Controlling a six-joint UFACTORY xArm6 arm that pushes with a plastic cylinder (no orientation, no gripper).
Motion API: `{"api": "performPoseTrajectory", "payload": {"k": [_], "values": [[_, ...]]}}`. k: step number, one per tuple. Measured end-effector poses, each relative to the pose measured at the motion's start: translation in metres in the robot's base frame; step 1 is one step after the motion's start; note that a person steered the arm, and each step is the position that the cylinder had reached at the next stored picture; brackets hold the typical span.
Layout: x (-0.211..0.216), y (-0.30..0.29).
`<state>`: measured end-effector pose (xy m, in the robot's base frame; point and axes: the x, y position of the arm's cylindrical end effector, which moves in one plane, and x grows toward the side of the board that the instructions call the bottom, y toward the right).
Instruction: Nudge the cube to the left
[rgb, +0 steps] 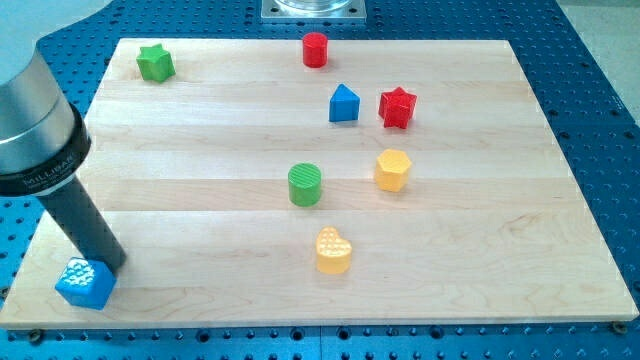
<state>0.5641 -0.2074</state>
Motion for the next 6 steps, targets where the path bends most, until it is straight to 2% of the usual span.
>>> {"api": "performPoseTrajectory", "payload": {"k": [1,2,3,5,6], "values": [[-0.016,0.04],[-0.011,0.071],[0.04,0.06],[0.055,0.009],[0.053,0.011]]}}
